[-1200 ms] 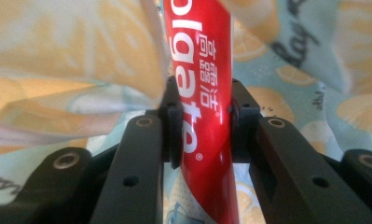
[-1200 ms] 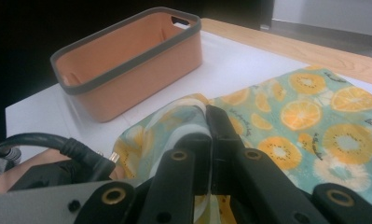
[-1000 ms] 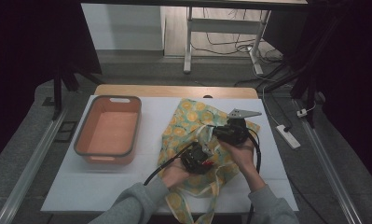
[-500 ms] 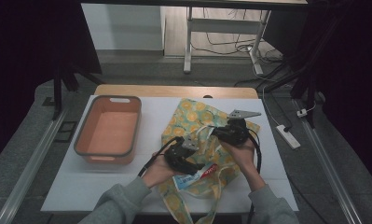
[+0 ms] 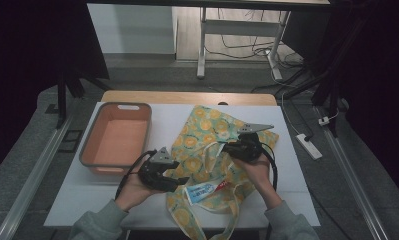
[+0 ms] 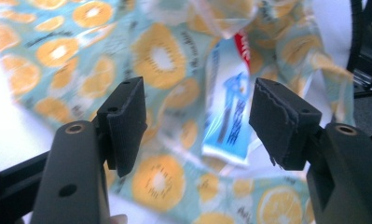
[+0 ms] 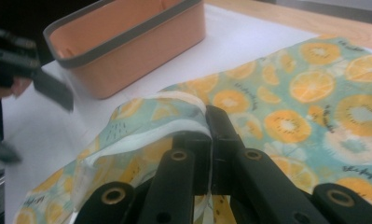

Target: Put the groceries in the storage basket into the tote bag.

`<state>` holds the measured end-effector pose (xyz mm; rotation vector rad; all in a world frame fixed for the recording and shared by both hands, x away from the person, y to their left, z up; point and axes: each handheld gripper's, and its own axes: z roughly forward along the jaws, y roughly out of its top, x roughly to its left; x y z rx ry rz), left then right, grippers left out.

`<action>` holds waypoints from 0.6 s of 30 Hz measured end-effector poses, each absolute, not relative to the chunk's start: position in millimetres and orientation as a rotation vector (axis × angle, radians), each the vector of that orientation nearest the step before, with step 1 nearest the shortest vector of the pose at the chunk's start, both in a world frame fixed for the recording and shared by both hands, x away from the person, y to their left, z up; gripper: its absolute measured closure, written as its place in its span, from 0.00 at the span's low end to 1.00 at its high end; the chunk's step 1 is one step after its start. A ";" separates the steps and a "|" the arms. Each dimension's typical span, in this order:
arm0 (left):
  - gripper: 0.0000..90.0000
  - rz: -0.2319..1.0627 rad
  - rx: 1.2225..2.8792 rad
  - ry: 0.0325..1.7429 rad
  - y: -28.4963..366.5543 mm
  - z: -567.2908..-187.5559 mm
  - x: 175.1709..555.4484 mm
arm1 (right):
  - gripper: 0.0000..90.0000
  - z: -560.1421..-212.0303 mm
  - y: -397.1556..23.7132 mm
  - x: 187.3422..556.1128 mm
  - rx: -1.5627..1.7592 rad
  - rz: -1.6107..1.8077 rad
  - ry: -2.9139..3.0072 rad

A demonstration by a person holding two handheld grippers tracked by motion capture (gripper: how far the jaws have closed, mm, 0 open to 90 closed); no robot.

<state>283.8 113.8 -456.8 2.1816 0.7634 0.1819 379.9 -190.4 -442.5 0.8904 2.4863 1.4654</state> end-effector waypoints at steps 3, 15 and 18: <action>0.40 0.182 2.182 0.781 125.7 -459.8 284.0 | 0.98 -447.3 -188.3 372.0 0.884 1.451 2.512; 0.40 0.149 2.167 0.805 145.4 -465.7 287.1 | 0.97 -457.0 -185.8 337.8 0.854 1.402 2.600; 0.40 0.143 2.171 0.806 145.9 -467.4 288.4 | 0.97 -461.0 -186.1 331.5 0.847 1.389 2.617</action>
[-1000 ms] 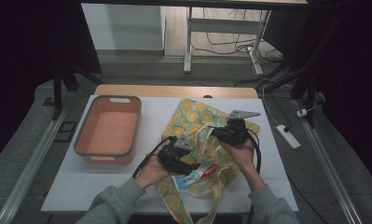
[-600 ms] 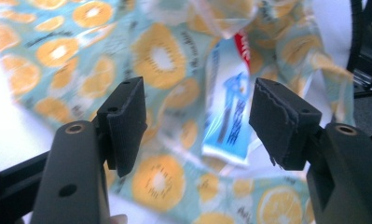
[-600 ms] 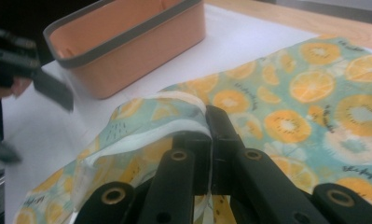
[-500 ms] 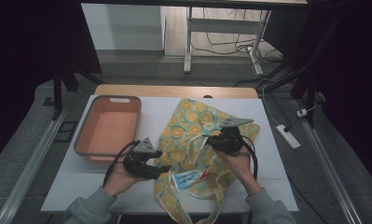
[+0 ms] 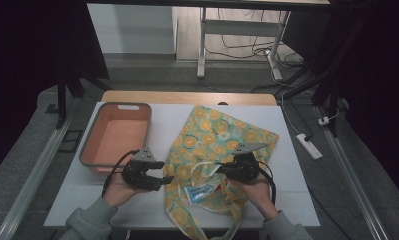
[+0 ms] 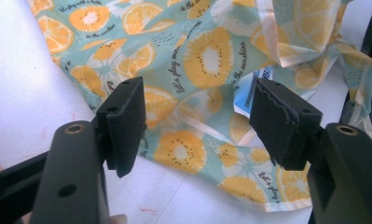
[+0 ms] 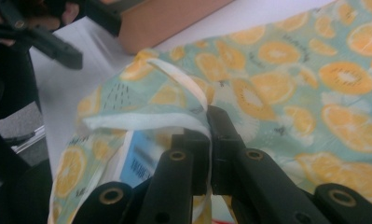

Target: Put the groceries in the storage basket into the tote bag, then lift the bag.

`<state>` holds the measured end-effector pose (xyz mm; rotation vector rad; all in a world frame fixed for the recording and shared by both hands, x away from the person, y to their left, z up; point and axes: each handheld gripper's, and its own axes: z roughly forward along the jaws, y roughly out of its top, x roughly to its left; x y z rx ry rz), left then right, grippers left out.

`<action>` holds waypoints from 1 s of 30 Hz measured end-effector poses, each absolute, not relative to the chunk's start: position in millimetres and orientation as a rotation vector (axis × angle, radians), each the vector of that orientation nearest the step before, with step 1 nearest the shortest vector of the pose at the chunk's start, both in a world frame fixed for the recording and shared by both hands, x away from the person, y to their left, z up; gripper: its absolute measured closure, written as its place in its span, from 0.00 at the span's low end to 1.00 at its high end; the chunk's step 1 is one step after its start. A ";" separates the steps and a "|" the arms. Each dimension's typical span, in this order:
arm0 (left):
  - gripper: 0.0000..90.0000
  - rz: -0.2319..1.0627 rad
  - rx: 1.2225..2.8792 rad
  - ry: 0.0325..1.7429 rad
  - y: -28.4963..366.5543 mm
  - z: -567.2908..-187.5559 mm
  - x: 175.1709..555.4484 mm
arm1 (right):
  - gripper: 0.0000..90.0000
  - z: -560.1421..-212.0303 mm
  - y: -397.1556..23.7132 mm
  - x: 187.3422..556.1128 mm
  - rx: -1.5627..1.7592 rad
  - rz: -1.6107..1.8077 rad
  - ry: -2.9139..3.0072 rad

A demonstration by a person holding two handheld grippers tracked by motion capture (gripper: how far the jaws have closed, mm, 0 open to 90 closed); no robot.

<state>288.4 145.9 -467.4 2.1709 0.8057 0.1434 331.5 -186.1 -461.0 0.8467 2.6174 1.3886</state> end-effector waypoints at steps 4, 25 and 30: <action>0.40 0.143 2.168 0.816 147.8 -468.3 289.0 | 0.96 -465.7 -189.0 327.9 0.849 1.377 2.630; 0.38 0.164 2.196 0.865 150.2 -478.6 268.0 | 0.30 -438.2 -246.5 262.6 0.848 1.379 2.388; 0.35 0.176 2.235 0.888 138.4 -488.5 268.2 | 0.29 -449.4 -269.3 252.0 0.920 1.347 2.359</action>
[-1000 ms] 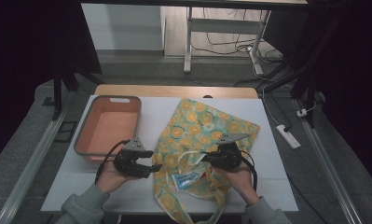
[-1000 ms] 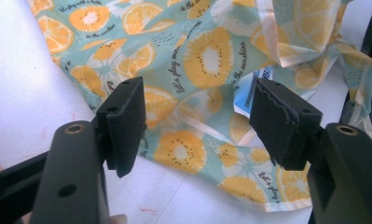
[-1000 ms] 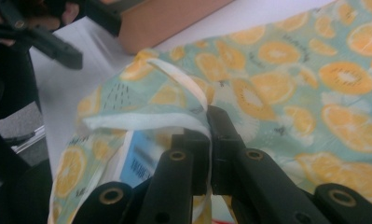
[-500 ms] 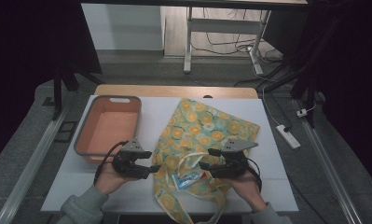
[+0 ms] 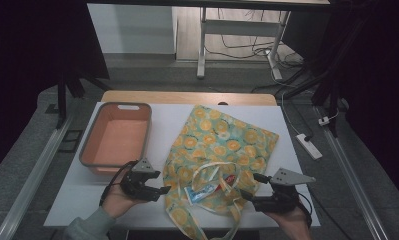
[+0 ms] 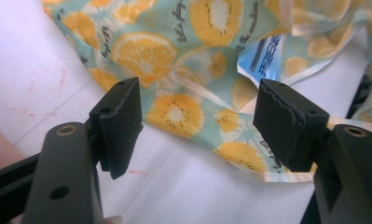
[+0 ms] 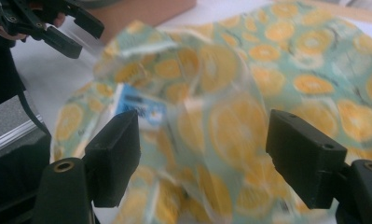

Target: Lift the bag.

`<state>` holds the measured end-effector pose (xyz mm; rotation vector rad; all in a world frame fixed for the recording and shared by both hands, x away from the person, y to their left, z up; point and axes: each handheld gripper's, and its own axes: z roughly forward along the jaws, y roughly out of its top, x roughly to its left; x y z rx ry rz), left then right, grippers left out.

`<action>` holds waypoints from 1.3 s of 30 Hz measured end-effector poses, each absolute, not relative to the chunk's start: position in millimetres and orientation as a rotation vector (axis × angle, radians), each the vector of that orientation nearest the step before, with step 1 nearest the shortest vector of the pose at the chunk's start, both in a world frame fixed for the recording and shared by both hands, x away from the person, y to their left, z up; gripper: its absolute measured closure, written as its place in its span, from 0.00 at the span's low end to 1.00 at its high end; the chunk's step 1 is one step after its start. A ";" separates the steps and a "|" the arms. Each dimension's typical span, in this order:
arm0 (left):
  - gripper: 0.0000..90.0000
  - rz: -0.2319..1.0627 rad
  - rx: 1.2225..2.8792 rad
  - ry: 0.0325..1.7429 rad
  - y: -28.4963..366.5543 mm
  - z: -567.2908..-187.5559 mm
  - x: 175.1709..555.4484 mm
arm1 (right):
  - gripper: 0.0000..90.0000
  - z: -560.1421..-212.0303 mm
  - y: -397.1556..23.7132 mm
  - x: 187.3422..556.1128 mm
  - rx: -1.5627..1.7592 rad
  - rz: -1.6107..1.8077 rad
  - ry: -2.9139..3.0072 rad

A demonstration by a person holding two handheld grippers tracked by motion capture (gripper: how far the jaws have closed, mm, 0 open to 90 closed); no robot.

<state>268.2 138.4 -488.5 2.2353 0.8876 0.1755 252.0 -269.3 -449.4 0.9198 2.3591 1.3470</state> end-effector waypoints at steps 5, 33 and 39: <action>0.34 0.230 2.249 0.921 121.1 -493.1 273.7 | 0.30 -461.4 -275.0 255.1 0.964 1.301 2.362; 0.82 0.206 2.393 1.000 84.3 -521.3 314.4 | 0.30 -522.2 -219.1 253.6 0.950 0.972 2.598; 0.98 0.191 2.386 0.990 88.3 -522.1 312.8 | 0.59 -522.7 -213.8 253.2 0.887 0.946 2.553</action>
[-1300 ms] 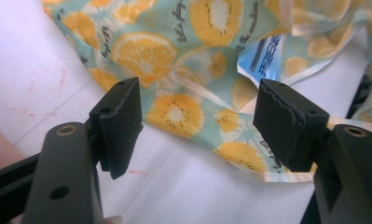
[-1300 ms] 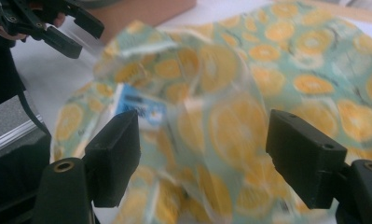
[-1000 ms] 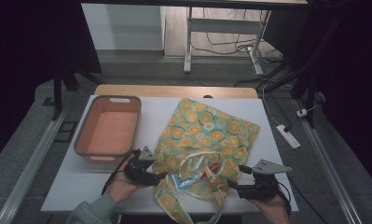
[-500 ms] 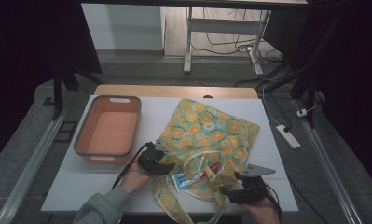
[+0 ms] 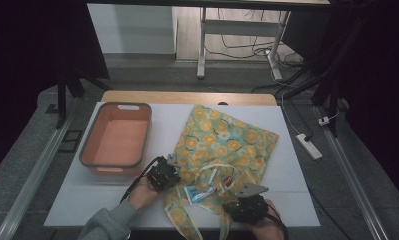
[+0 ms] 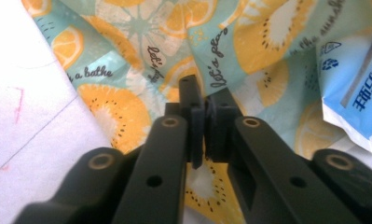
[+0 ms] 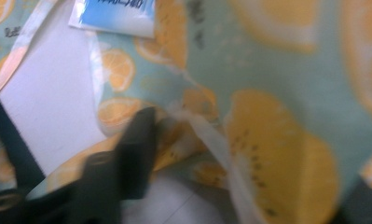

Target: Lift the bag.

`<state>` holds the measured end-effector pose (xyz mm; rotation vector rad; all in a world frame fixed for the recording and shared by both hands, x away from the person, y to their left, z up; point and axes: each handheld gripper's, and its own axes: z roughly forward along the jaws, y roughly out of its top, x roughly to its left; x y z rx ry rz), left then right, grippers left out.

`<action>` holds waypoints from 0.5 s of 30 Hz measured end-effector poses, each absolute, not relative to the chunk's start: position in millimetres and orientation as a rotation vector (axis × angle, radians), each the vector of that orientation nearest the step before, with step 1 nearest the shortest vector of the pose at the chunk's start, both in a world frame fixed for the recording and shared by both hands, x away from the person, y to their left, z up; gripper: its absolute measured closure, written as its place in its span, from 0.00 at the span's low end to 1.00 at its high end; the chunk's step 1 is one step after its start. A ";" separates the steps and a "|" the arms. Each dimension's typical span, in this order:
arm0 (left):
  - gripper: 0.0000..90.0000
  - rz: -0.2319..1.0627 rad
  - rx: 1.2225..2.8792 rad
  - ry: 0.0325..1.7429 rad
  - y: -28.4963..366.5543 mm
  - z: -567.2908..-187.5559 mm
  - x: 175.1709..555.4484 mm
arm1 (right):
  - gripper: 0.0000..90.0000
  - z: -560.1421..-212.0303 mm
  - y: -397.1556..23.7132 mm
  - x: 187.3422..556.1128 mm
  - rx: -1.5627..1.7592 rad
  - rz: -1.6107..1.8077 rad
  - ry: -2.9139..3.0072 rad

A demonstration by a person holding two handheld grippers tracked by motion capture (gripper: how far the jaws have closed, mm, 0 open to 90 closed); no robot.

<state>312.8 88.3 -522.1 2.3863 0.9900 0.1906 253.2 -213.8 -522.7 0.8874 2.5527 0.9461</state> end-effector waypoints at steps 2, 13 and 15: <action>0.99 0.181 2.377 0.990 89.8 -521.9 311.7 | 0.74 -522.5 -216.0 255.9 0.892 0.961 2.545; 0.99 0.077 2.198 0.926 122.4 -489.5 291.2 | 0.99 -496.9 -234.5 253.7 0.850 1.084 2.472; 0.99 0.071 2.161 0.916 130.5 -481.3 286.9 | 1.00 -487.0 -240.1 250.8 0.849 1.147 2.435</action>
